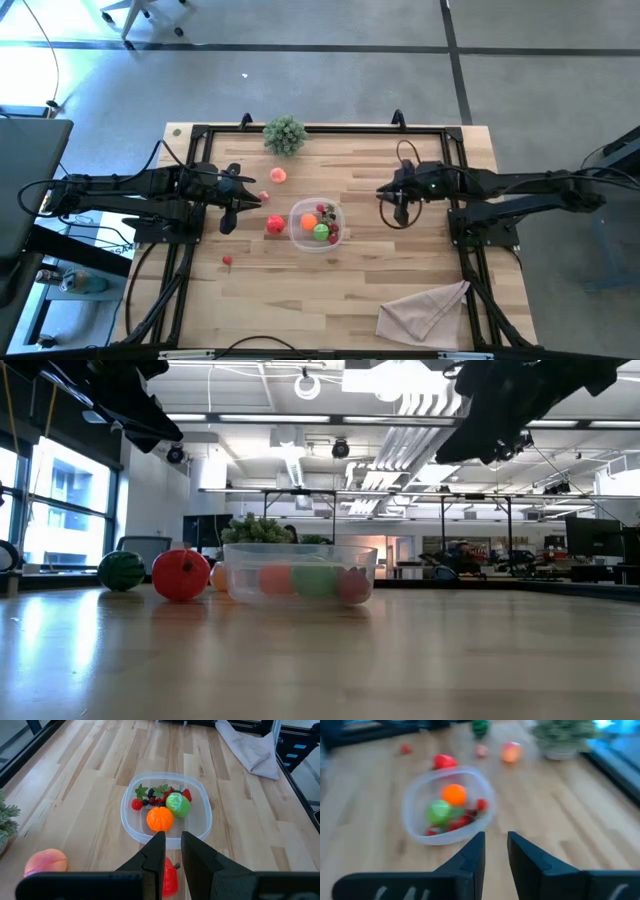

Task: Pick and placing Produce into tupperware
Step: Put the watermelon into the transparent bin

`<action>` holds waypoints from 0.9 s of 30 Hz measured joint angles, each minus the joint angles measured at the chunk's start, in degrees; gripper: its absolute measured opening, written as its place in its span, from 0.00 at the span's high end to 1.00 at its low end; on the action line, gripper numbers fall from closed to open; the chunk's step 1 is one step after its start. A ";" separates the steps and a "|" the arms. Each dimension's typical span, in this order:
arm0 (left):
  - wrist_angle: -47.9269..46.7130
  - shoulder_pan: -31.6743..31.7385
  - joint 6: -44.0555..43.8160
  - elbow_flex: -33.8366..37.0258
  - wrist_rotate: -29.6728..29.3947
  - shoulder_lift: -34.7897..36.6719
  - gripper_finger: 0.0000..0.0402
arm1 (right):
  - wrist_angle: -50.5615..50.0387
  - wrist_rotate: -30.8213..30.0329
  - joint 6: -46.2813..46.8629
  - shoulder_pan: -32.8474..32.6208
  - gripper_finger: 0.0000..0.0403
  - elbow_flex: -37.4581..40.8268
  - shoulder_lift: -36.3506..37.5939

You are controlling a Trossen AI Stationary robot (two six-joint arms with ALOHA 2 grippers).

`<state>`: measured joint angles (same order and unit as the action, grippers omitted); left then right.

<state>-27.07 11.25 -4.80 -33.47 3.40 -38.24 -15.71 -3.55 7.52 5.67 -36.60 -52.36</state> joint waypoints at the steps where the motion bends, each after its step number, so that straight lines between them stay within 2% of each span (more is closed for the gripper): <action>1: -0.02 0.00 -0.02 0.00 0.00 0.00 0.87 | -0.10 -0.93 -0.08 0.03 0.82 0.00 0.00; 8: -0.01 0.00 -0.01 0.00 0.01 0.00 0.87 | 0.21 -1.18 -3.53 0.00 0.82 0.00 0.00; 27: 1.16 -0.01 -1.53 -0.76 0.02 -0.02 0.87 | 0.10 -1.22 -3.51 0.00 0.82 -0.02 0.00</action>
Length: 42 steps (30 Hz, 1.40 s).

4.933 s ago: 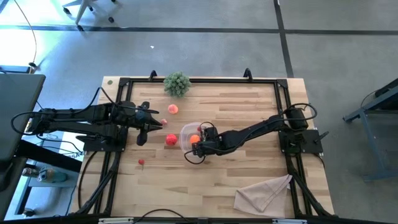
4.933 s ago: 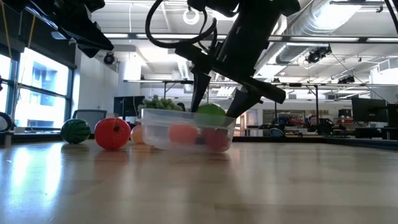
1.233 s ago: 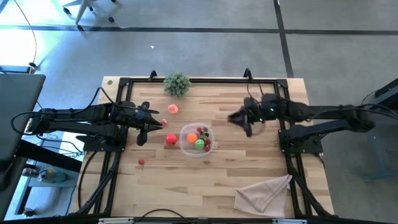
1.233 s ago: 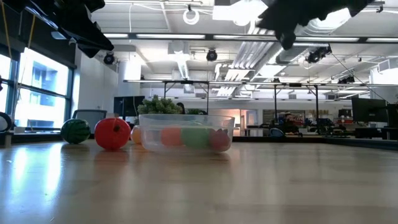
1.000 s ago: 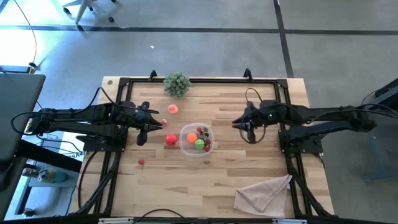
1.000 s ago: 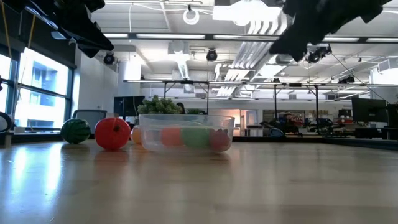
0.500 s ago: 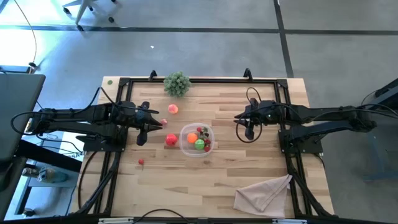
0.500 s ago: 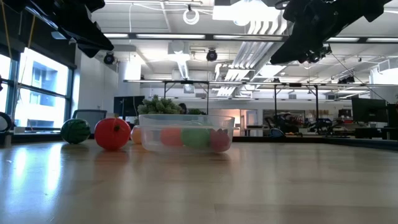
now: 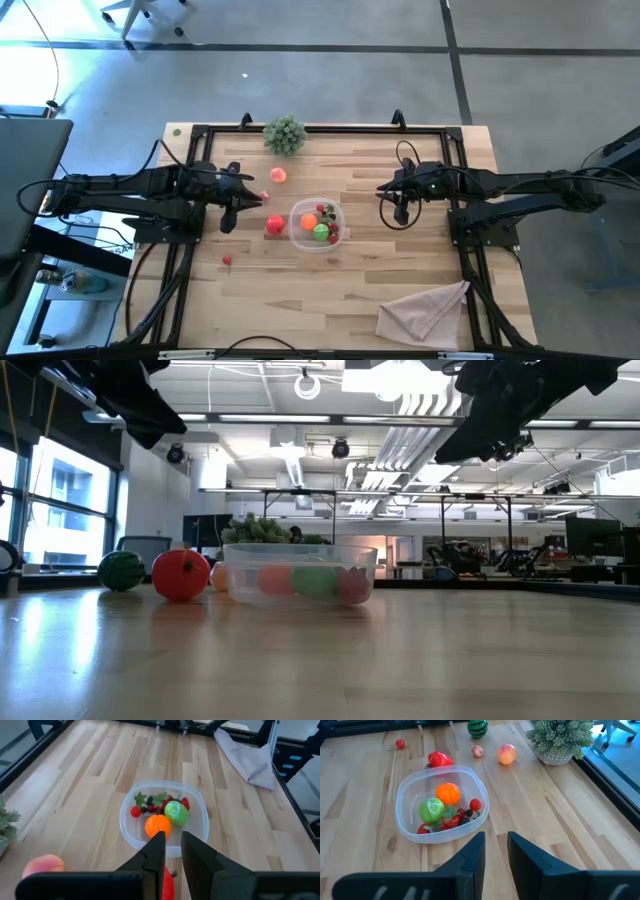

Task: Pick and placing Produce into tupperware
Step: Put the watermelon into the transparent bin

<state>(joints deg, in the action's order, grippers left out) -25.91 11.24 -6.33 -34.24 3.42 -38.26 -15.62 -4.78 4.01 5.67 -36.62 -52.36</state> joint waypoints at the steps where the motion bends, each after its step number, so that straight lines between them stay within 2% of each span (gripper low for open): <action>1: 0.12 -0.01 0.00 0.00 -0.01 0.02 0.87 | 0.00 0.00 0.00 0.00 0.82 0.00 0.00; 11: 4.97 -0.02 -0.25 0.00 0.00 -0.22 0.87 | -0.02 -0.04 0.00 0.00 0.82 -0.04 0.00; 28: 4.46 0.00 -13.92 0.02 -0.12 -1.11 0.87 | -0.04 -0.03 0.02 0.00 0.82 -0.04 0.00; 29: 3.75 0.02 -16.65 0.01 -1.27 -1.57 0.87 | -0.04 -0.03 0.02 0.01 0.82 -0.04 0.00; 31: -1.52 0.01 -23.26 -0.65 -7.24 -2.79 0.87 | -0.04 -0.02 0.02 0.02 0.82 -0.04 -0.02; 34: -14.99 0.05 -29.38 -4.52 -19.20 -5.90 0.87 | -0.08 -0.02 0.02 0.00 0.82 -0.04 -0.02; 37: -29.09 0.05 -37.57 -9.78 -27.63 -9.56 0.87 | -0.11 -0.02 0.02 0.02 0.82 -0.04 -0.02; 42: -38.47 0.05 -48.79 -17.61 -30.51 -14.57 0.87 | -0.07 -0.02 0.02 0.01 0.82 -0.04 -0.02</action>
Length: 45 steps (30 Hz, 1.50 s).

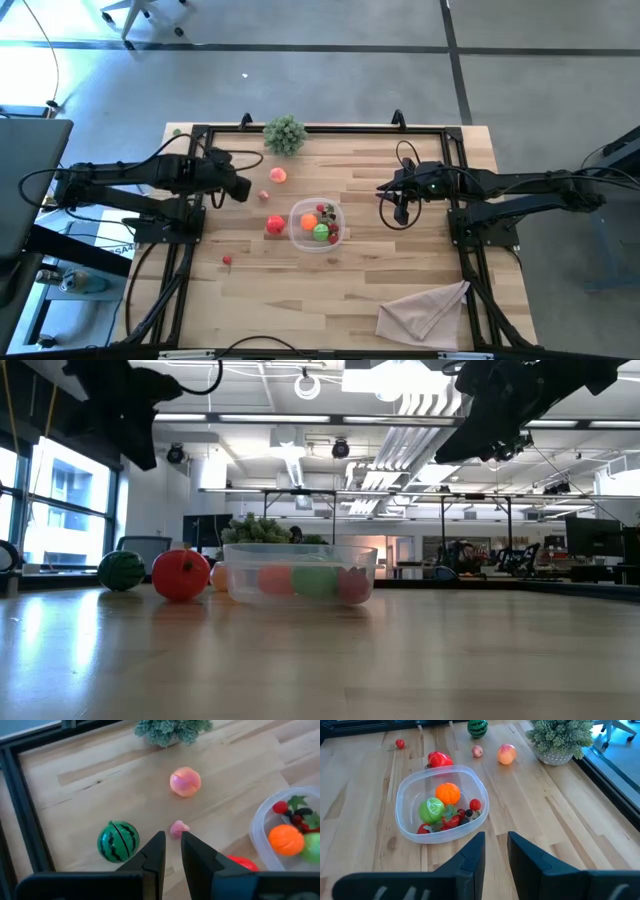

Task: Pick and placing Produce into tupperware
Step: Put the watermelon into the transparent bin

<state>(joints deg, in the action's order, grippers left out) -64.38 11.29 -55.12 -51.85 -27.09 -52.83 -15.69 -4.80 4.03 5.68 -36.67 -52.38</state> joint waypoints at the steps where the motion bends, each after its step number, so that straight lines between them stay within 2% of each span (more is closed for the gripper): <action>1: -0.73 0.00 -0.85 -0.93 -0.01 -0.77 0.87 | -0.01 0.00 0.00 0.01 0.82 0.00 0.00; 5: -5.56 1.02 -2.92 -4.66 -0.53 -4.29 0.87 | -0.02 0.00 0.00 0.01 0.82 0.00 0.00; 12: -13.91 11.04 -6.83 -6.41 -0.20 -10.00 0.87 | -0.01 0.00 0.00 0.01 0.82 -0.02 0.00; 15: -13.24 14.93 -5.16 -6.41 4.65 -12.37 0.87 | 0.00 0.02 0.00 0.01 0.82 -0.02 0.00; 18: -11.73 17.39 0.38 -6.41 9.91 -14.12 0.87 | 0.00 0.01 0.00 0.01 0.82 -0.02 0.00; 28: -9.01 17.86 2.82 -6.43 12.12 -20.40 0.87 | 0.00 0.00 0.00 0.01 0.82 -0.02 0.00; 31: -8.94 20.75 4.12 -6.41 13.02 -20.88 0.87 | 0.00 0.00 0.00 0.00 0.82 -0.02 0.00; 34: -7.26 24.53 4.25 -5.34 13.98 -21.01 0.87 | 0.00 0.02 0.00 0.01 0.82 -0.02 0.00; 40: -4.11 31.36 4.21 -1.55 20.19 -20.95 0.87 | -0.01 0.02 0.00 0.01 0.82 -0.02 0.00; 45: -3.43 33.33 -3.17 -0.43 22.75 -20.95 0.87 | 0.00 0.02 0.00 -0.01 0.82 -0.02 0.00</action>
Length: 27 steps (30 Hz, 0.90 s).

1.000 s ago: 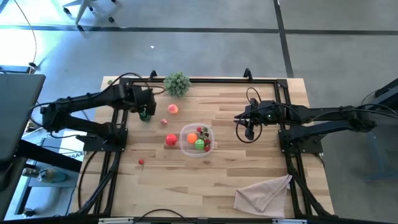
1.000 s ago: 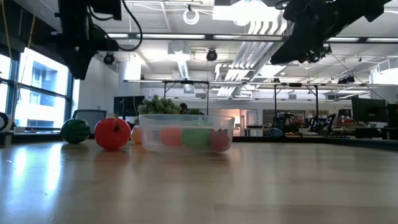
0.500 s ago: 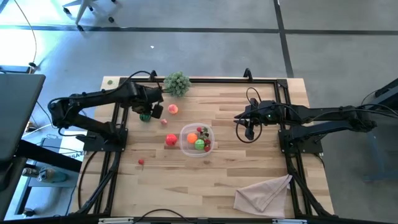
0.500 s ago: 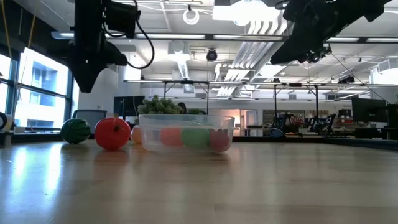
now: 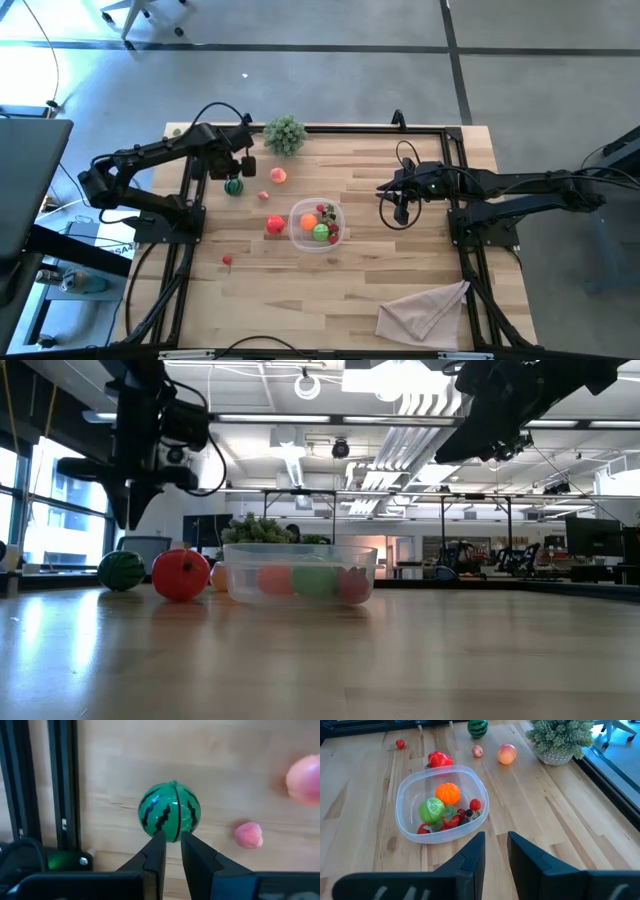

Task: Pick and placing Produce into tupperware
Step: Put the watermelon into the transparent bin

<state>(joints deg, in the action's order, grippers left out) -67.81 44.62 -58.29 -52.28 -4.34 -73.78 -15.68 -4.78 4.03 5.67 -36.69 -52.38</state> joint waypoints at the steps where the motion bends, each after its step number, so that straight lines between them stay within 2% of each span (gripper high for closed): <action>1: -0.02 0.04 -0.93 0.12 0.12 0.00 0.87 | 0.00 0.00 0.00 0.01 0.82 0.00 0.00; 27: 1.40 0.00 -4.37 2.40 1.08 0.02 0.87 | 0.00 0.00 0.00 0.00 0.82 0.00 0.00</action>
<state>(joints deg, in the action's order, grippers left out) -66.41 44.62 -62.66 -49.89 -3.25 -73.76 -15.68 -4.78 4.03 5.67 -36.69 -52.38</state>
